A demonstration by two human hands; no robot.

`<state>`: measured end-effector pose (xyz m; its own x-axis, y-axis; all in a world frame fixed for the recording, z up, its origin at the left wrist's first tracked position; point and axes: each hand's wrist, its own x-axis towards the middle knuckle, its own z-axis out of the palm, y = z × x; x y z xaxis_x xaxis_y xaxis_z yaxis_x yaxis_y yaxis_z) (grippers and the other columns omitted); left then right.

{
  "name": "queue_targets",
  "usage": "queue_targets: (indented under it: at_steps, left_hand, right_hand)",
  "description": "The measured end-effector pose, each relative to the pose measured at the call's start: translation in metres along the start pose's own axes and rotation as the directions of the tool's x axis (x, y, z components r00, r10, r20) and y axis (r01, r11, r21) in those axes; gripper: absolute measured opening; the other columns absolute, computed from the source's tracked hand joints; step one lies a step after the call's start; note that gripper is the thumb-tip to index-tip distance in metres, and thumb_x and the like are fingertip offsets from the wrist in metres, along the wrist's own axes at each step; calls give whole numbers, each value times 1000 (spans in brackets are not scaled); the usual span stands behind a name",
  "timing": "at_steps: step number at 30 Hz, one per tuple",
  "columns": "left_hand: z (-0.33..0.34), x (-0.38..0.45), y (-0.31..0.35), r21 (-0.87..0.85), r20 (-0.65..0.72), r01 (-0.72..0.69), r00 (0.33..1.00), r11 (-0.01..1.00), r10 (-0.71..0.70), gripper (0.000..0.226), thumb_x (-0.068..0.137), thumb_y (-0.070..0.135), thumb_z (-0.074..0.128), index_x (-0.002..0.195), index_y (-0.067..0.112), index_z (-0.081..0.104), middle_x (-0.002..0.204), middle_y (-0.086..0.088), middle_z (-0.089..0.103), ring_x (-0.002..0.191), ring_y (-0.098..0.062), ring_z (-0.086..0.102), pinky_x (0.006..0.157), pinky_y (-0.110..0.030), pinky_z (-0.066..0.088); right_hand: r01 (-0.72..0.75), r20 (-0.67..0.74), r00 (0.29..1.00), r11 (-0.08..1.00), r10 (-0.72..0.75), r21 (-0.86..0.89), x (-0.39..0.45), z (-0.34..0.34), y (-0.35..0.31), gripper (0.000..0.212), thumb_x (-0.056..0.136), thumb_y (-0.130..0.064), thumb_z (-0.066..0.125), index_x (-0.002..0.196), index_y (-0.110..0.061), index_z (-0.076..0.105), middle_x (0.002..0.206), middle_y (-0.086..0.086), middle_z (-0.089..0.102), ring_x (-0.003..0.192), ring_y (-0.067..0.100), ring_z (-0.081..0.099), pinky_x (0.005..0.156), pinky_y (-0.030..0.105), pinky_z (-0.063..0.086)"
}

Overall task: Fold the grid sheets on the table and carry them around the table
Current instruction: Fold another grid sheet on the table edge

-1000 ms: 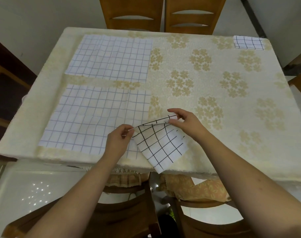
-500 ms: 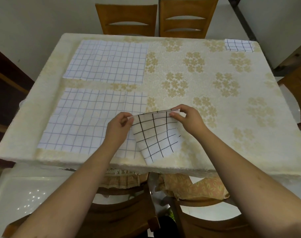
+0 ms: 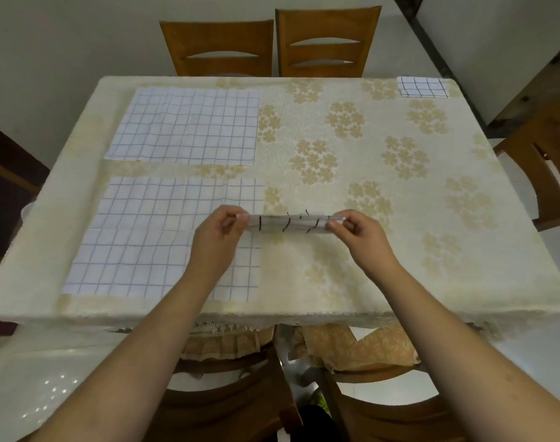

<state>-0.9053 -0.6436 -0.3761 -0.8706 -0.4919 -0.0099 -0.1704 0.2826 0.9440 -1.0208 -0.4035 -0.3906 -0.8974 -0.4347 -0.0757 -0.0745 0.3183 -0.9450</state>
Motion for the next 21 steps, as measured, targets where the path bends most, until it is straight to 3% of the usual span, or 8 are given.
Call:
queue_targets:
  at_steps: [3, 6, 10, 12, 17, 21]
  left_hand:
    - [3, -27, -31, 141, 94, 76, 992, 987, -90, 3, 93, 30, 62, 93, 29, 65, 91, 18, 67, 86, 13, 59, 76, -5, 42]
    - [3, -51, -61, 193, 196, 95, 971, 977, -133, 5, 92, 32, 61, 93, 32, 66, 98, 22, 71, 99, 9, 61, 88, -16, 45]
    - [-1, -63, -83, 273, 267, 117, 944, 955, -192, 6, 93, 30, 62, 92, 35, 66, 97, 23, 69, 98, 11, 60, 87, -15, 47]
    - [-1, -62, -89, 280, 258, 141, 942, 950, -216, 6, 94, 30, 60, 94, 34, 64, 97, 20, 69, 97, 7, 62, 86, -15, 48]
    - [9, -46, -97, 333, 209, 133, 955, 933, -211, 10, 96, 33, 57, 102, 28, 64, 98, 11, 69, 92, -4, 63, 76, -12, 43]
    - [20, -28, -101, 322, 150, 182, 959, 929, -240, 21, 97, 37, 54, 112, 25, 60, 100, 3, 70, 88, -10, 63, 72, -15, 43]
  right_hand:
    - [-76, 78, 994, 996, 79, -51, -27, 2, 34, 4, 90, -26, 68, 89, -25, 71, 83, -14, 71, 80, -1, 64, 72, 11, 44]
    - [-147, 183, 969, 983, 166, -114, -48, 3, 59, 6, 88, -29, 70, 90, -25, 73, 89, -14, 73, 88, -2, 65, 76, 9, 43]
    - [-208, 252, 937, 967, 241, -150, -60, 6, 80, 9, 87, -31, 71, 92, -24, 73, 90, -13, 73, 90, -3, 65, 78, 10, 44]
    - [-223, 246, 936, 965, 251, -137, -59, 9, 85, 10, 87, -31, 71, 91, -22, 73, 89, -10, 73, 88, -2, 65, 77, 11, 44]
    - [-236, 126, 960, 964, 251, -122, -46, 20, 88, 8, 88, -23, 71, 90, -15, 70, 66, -10, 59, 60, -5, 54, 61, 8, 40]
    - [-268, 36, 960, 950, 277, -162, -29, 31, 97, 9, 91, -24, 68, 88, -15, 67, 64, -5, 55, 55, -3, 50, 58, 8, 39]
